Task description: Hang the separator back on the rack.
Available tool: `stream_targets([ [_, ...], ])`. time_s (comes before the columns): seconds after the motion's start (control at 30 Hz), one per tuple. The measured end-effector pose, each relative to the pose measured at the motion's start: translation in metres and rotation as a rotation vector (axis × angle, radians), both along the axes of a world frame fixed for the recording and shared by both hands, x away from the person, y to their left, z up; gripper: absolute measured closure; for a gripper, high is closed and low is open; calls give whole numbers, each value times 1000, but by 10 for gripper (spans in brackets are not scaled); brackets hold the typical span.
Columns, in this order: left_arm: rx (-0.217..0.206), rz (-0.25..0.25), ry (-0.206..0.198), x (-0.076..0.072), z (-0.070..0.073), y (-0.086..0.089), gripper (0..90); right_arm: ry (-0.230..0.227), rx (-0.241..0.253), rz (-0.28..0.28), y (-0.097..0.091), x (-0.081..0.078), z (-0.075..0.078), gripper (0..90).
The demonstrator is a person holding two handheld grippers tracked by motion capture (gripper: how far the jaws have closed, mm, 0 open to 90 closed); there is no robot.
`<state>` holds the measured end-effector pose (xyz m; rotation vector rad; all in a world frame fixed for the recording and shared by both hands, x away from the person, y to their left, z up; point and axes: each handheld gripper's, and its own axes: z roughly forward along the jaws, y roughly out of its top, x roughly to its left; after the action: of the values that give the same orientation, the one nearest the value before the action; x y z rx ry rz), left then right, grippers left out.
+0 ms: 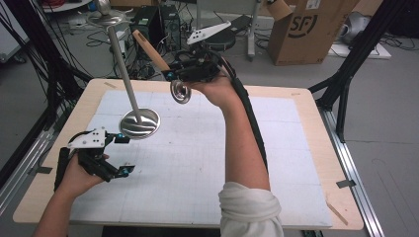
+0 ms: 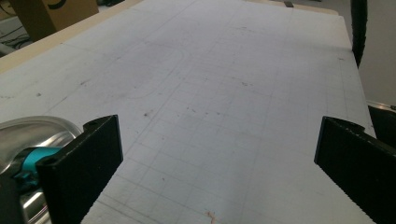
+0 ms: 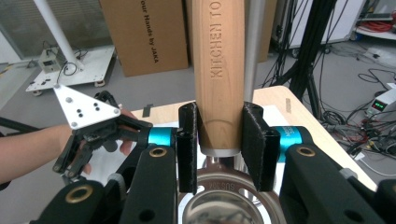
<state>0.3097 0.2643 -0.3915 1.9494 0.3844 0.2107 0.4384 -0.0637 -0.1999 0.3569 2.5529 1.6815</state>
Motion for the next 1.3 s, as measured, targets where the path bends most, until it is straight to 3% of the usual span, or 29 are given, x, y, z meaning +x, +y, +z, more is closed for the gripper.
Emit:
stream_targets([
  [0.43,3,-1,-1,0,0,0,16,-5,2,-20,7,18,8,686],
  [0.63,5,3,0,1,-1,1,16,-7,-20,-48,10,29,15,686],
  [1.07,-2,2,-2,0,0,1,16,25,35,-41,17,41,9,686],
  [1.3,0,1,-2,1,0,1,16,32,20,-34,21,43,9,686],
])
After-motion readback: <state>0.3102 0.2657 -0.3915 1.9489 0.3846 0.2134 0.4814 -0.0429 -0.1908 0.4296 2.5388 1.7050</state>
